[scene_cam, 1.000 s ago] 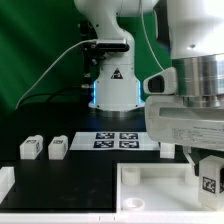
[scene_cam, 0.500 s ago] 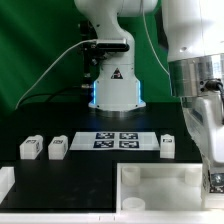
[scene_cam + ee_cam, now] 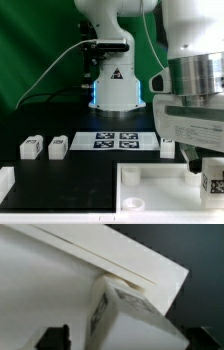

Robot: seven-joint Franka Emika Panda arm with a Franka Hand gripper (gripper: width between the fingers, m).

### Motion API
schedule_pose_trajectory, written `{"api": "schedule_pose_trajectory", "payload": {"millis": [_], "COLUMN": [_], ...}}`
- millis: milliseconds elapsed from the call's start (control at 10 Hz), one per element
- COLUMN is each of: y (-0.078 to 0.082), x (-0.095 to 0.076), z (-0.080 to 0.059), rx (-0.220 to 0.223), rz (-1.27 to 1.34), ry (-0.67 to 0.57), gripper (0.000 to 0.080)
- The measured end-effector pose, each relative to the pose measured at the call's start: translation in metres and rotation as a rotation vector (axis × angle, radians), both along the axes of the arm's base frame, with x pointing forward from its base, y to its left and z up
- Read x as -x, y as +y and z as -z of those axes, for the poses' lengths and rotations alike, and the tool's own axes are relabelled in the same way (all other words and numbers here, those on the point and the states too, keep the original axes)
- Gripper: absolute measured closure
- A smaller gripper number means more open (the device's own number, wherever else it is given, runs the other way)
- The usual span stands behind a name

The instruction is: Assemble one leg

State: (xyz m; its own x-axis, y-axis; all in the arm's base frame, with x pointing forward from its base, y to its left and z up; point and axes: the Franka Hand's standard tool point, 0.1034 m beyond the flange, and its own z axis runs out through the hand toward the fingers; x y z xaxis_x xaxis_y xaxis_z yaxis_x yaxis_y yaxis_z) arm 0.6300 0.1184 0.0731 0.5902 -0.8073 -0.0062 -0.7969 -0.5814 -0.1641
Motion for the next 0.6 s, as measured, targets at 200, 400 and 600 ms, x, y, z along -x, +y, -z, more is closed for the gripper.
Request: {"api": "schedule_pose_trajectory", "payload": {"millis": [200, 400, 600], "y": [-0.0011, -0.0023, -0.0017], "x": [-0.0011, -0.0013, -0.0043], "z": [0.0004, 0.0004, -0.0028], "rx": [0.036, 0.07, 0.135], "rz": [-0.214, -0.417, -0.759], "ry": [-0.025, -0.043, -0.065], "gripper": [0.0165, 0.0154, 0.0151]}}
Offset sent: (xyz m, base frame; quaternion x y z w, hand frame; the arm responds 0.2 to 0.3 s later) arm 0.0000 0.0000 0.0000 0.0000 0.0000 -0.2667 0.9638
